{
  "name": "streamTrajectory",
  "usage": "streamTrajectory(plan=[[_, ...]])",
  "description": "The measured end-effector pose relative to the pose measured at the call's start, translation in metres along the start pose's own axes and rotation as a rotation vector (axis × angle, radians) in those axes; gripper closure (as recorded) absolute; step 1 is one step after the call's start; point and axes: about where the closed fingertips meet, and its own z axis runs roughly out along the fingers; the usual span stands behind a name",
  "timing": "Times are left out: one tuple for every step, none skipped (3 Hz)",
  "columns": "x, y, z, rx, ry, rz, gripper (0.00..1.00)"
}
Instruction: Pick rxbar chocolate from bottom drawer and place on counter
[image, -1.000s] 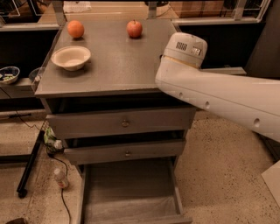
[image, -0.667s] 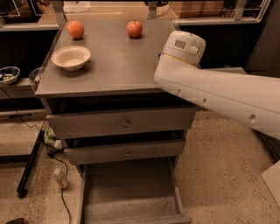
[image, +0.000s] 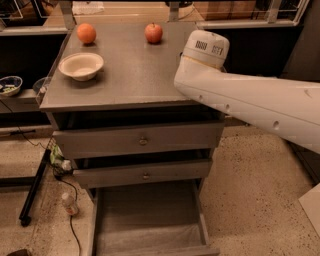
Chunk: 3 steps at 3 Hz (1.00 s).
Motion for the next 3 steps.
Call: streamTrajectory(plan=[[0.003,0.004,-0.002,0.019,0.013,0.012,1.0],[0.004,0.012,-0.015,0.08,0.039,0.026,1.0],[0.008,0.027,-0.03,0.124,0.084,0.035,1.0]])
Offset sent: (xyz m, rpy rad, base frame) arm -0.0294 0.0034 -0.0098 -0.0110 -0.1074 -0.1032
